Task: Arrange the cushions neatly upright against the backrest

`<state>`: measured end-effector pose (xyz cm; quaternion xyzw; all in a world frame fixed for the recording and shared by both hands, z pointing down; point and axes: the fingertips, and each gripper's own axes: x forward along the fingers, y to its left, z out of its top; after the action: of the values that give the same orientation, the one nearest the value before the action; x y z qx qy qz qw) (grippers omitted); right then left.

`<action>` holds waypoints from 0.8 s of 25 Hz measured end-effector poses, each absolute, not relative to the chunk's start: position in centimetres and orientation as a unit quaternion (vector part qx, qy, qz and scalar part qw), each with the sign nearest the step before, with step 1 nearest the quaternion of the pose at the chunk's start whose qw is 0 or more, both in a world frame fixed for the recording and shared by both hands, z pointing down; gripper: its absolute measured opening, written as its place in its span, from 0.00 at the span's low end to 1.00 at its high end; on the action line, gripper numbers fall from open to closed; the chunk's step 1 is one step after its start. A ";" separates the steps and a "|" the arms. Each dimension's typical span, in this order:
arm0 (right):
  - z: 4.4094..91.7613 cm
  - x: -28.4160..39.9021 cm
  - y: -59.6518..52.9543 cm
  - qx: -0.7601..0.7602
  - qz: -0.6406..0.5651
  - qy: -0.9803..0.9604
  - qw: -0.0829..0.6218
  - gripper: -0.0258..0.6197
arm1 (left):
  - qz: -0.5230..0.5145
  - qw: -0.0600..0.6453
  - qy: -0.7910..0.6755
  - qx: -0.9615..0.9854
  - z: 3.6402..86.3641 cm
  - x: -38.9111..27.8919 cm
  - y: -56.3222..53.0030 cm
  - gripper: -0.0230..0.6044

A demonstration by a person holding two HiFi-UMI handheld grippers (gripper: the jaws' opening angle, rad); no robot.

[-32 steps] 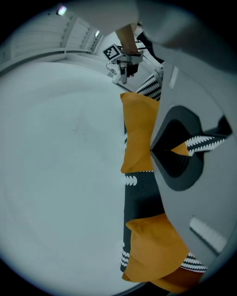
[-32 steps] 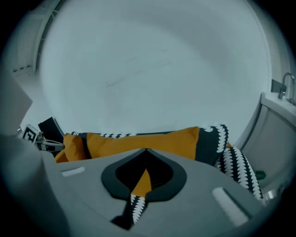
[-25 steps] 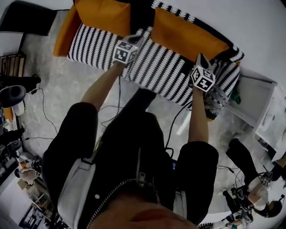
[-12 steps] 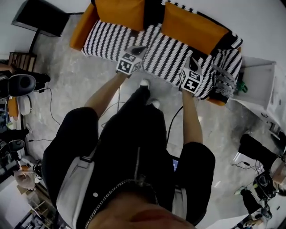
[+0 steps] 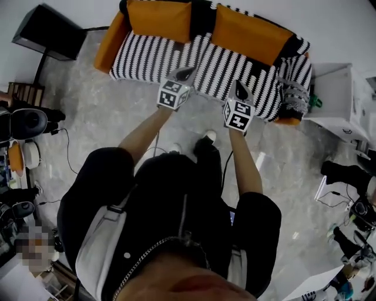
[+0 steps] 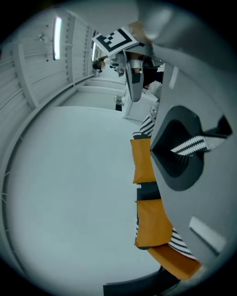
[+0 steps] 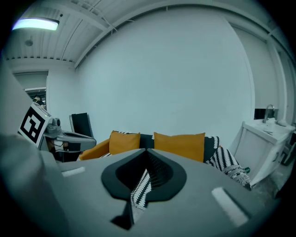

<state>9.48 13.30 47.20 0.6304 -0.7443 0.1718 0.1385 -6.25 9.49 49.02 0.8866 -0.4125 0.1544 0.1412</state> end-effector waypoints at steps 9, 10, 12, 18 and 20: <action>45.3 2.3 19.9 0.644 0.169 -0.735 0.124 0.04 | 0.161 0.139 -0.409 0.888 49.1 -13.7 16.5 0.05; 45.2 1.7 20.4 0.643 0.170 -0.736 0.124 0.04 | 0.162 0.137 -0.409 0.888 49.1 -14.3 17.0 0.05; 45.2 0.4 21.4 0.642 0.170 -0.737 0.124 0.04 | 0.161 0.132 -0.409 0.888 49.0 -15.5 18.0 0.05; 44.7 -2.7 23.9 0.638 0.162 -0.741 0.132 0.04 | 0.156 0.121 -0.406 0.892 48.1 -18.1 20.1 0.05; 44.3 -3.5 24.6 0.635 0.158 -0.744 0.135 0.04 | 0.152 0.117 -0.404 0.894 47.7 -18.5 20.5 0.05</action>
<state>-3.54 24.65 44.35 0.6354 -0.7437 0.1582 0.1352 -18.51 20.46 47.71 0.8941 -0.4044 0.1525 0.1175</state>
